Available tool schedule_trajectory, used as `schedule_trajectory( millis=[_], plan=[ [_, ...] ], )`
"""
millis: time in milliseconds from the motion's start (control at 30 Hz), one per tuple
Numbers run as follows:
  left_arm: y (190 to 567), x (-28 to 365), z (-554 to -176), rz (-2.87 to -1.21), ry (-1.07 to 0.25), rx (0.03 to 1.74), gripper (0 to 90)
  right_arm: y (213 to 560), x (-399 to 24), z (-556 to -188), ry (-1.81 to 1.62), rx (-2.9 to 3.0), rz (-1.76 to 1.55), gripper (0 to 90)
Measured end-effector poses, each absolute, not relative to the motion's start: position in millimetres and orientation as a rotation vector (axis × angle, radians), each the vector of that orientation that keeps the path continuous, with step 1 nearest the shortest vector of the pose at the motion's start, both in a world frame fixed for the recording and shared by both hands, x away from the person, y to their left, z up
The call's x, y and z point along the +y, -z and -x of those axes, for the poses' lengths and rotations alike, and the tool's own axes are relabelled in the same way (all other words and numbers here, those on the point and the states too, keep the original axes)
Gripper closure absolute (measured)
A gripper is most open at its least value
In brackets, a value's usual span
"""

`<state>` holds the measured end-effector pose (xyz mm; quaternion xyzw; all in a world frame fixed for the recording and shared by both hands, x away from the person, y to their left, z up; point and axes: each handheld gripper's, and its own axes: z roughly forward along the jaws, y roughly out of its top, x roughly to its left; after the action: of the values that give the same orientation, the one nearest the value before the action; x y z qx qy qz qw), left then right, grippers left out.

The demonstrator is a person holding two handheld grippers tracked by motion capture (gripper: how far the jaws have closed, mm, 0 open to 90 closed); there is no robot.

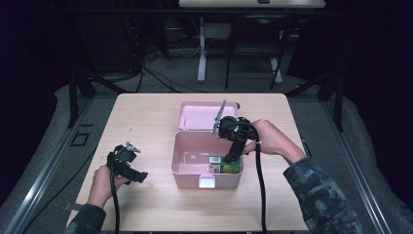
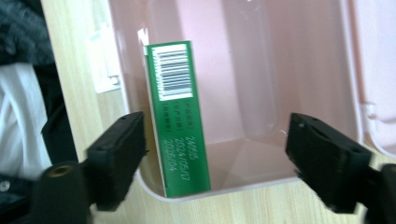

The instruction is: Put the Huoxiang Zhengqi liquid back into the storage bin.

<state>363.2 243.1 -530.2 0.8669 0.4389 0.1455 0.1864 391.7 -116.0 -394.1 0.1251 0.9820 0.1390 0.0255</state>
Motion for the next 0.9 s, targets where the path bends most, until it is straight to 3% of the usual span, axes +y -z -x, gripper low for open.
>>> schedule_trajectory(
  millis=[200, 233, 500, 900],
  plan=[
    [525.0, 241.4, -362.6, -2.433, -0.409, 1.237, 0.1, 393.7, -129.7, -397.2, -0.529, 3.012, -0.502, 13.6],
    [522.9, 240.0, -362.3, -2.439, -0.419, 1.230, 0.1, 393.6, -134.7, -399.1, -0.567, 3.004, -0.518, 8.1],
    [512.7, 233.6, -359.2, -2.435, -0.421, 1.204, 0.1, 391.9, -148.0, -403.8, -0.658, 2.918, -0.633, 1.5],
    [492.8, 227.8, -360.4, -2.408, -0.440, 1.240, 0.1, 395.6, -165.9, -416.8, -0.718, 2.819, -0.795, 0.0]
  ],
)
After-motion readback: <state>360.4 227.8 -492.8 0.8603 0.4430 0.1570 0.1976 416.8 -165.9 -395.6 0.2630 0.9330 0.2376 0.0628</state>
